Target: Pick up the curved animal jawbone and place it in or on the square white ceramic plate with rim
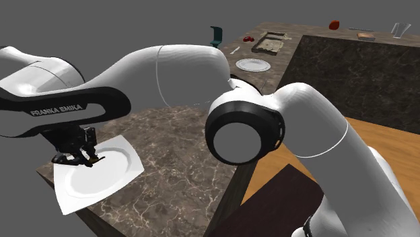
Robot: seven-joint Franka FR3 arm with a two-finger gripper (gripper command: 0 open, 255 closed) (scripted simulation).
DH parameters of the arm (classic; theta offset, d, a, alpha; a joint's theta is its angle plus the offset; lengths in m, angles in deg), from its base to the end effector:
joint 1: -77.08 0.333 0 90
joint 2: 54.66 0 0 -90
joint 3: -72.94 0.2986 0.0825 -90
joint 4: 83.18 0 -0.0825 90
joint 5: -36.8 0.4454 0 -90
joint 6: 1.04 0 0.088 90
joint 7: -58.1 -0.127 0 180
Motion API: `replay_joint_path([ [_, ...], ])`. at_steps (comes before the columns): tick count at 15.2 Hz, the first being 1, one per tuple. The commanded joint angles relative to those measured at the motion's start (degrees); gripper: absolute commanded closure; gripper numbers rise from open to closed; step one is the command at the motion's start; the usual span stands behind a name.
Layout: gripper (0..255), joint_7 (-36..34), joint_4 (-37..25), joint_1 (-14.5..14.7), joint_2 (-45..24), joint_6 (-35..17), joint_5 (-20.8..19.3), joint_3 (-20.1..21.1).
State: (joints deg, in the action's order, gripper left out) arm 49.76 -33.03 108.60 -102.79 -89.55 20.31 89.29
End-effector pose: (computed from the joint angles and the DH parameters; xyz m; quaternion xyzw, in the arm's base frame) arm 0.6150 0.5063 0.3614 0.9479 0.3076 -0.0494 0.0661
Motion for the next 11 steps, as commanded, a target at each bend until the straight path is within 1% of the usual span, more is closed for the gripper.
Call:
replay_joint_path([
  [1,255,-0.2,1.1,-0.1,-0.3,-1.4,-0.1,0.0],
  [4,255,-0.6,3.5,-0.5,-0.1,-3.5,-0.1,0.0],
  [11,255,-0.6,3.5,-0.5,-0.1,-3.5,-0.1,0.0],
])
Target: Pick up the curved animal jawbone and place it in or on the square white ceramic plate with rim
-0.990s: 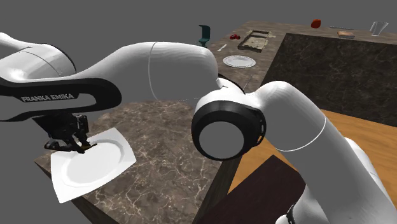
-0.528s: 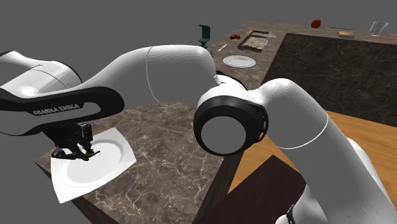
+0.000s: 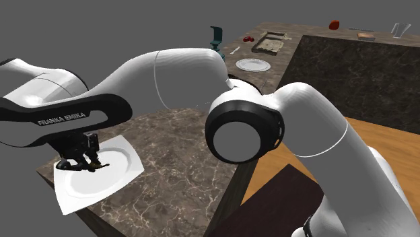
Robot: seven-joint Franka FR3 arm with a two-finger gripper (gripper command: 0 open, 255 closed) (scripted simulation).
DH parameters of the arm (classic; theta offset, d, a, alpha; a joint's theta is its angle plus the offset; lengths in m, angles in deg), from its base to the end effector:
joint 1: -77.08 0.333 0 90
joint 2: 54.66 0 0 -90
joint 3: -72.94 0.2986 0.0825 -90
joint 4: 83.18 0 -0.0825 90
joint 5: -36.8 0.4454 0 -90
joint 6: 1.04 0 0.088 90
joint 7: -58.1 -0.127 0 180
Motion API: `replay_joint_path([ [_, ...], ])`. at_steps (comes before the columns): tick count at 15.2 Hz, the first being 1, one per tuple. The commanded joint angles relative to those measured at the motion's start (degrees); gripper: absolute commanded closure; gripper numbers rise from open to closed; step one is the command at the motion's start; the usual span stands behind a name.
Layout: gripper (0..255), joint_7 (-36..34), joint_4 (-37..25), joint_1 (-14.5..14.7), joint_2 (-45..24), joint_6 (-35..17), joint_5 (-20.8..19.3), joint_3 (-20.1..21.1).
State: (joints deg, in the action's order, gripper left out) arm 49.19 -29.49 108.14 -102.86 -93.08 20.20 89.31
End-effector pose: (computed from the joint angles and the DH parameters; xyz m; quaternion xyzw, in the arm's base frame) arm 0.6149 0.5075 0.3332 0.9479 0.3077 -0.0490 0.0660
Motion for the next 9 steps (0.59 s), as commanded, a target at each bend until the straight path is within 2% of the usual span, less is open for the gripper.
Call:
replay_joint_path([
  [1,0,0.0,0.0,0.0,0.0,0.0,0.0,0.0],
  [6,0,0.0,0.0,0.0,0.0,0.0,0.0,0.0],
  [8,0,0.8,-7.9,1.5,-2.3,5.5,-0.1,-0.3],
  [9,0,1.4,-14.0,2.6,-4.5,9.1,-0.3,-0.6],
])
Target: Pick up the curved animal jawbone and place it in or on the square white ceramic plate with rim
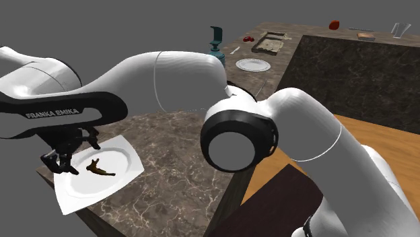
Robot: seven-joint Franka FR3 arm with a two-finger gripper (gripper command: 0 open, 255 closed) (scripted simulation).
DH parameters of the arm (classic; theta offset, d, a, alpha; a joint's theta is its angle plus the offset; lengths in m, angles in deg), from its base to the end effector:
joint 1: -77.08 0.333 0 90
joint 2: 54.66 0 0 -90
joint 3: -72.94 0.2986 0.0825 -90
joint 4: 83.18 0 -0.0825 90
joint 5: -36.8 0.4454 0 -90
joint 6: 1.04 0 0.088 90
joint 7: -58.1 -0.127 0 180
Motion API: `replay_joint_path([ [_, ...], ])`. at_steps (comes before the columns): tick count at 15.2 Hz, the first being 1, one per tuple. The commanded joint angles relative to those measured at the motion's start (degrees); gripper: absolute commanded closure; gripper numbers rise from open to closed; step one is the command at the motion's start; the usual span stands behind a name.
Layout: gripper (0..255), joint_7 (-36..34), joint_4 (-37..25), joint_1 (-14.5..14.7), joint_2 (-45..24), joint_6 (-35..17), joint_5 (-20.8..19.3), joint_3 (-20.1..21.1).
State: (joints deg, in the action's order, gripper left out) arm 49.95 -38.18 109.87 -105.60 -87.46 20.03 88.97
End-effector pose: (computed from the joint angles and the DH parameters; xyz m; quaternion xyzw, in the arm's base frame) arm 0.6169 0.5131 0.3653 0.9479 0.3078 -0.0482 0.0658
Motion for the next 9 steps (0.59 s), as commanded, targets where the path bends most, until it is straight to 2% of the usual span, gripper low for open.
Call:
replay_joint_path([
  [1,0,1.7,-14.4,2.6,-5.8,8.2,-0.4,-0.9],
  [9,0,1.7,-14.7,2.7,-6.0,8.3,-0.3,-1.1],
])
